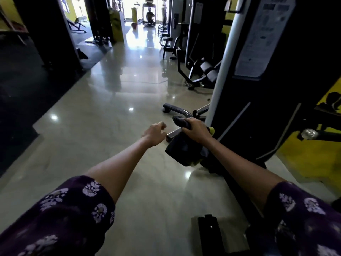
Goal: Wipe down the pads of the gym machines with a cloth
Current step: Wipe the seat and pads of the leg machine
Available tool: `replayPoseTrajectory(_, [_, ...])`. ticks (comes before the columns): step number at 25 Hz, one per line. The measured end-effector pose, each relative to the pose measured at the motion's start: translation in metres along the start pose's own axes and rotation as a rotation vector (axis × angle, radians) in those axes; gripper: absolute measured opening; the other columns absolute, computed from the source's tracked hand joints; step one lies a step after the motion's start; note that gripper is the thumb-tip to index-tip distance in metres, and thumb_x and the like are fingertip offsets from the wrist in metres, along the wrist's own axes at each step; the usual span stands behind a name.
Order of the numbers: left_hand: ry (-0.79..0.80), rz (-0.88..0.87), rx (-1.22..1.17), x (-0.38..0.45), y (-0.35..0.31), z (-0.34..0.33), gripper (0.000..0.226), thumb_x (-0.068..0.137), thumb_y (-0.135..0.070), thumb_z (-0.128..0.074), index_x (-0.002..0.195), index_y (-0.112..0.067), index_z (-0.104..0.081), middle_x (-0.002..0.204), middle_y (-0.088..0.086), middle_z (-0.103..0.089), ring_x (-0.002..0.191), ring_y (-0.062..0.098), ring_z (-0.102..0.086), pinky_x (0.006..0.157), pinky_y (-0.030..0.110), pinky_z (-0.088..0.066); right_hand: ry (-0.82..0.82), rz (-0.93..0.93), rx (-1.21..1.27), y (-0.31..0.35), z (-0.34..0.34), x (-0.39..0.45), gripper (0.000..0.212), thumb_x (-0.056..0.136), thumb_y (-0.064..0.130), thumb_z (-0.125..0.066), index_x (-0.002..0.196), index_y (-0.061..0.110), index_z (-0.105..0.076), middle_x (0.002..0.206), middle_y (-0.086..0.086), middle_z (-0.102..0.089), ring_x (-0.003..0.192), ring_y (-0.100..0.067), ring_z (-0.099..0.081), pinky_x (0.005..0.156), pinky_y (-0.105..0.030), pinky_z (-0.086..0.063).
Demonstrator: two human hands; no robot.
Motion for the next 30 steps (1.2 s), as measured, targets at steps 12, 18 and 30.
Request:
replayPoseTrajectory(12, [0.012, 0.015, -0.045, 0.153, 0.128, 0.077, 0.035, 0.088, -0.016, -0.056, 0.123, -0.009, -0.054, 0.122, 0.01, -0.06, 0.109, 0.027, -0.058, 0.094, 0.039, -0.047, -0.033, -0.042, 0.021, 0.034, -0.083, 0.192, 0.045, 0.084, 0.027, -0.063, 0.128, 0.019, -0.059, 0.116, -0.012, -0.063, 0.108, -0.03, -0.058, 0.09, -0.038, -0.045])
replayPoseTrajectory(18, [0.024, -0.01, -0.049, 0.264, 0.161, 0.081, 0.036, 0.09, -0.014, -0.056, 0.124, -0.005, -0.052, 0.122, 0.013, -0.058, 0.109, 0.028, -0.057, 0.094, 0.036, -0.045, -0.019, -0.037, 0.015, 0.004, -0.112, 0.306, 0.047, 0.085, 0.027, -0.063, 0.13, 0.017, -0.056, 0.125, -0.013, -0.06, 0.114, -0.031, -0.056, 0.094, -0.039, -0.044])
replayPoseTrajectory(30, [-0.013, 0.066, -0.043, 0.514, 0.196, 0.121, 0.036, 0.09, -0.015, -0.055, 0.126, -0.008, -0.051, 0.124, 0.011, -0.058, 0.112, 0.026, -0.056, 0.095, 0.035, -0.045, 0.01, 0.026, 0.074, -0.058, -0.138, 0.582, 0.046, 0.084, 0.028, -0.066, 0.127, 0.017, -0.058, 0.118, -0.012, -0.063, 0.106, -0.031, -0.059, 0.091, -0.041, -0.045])
Point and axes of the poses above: each hand's wrist, its own x-axis towards the middle knuckle, its own z-axis out of the back of the hand, y = z × x, the point moved 1 cm from there along x, towards the middle knuckle
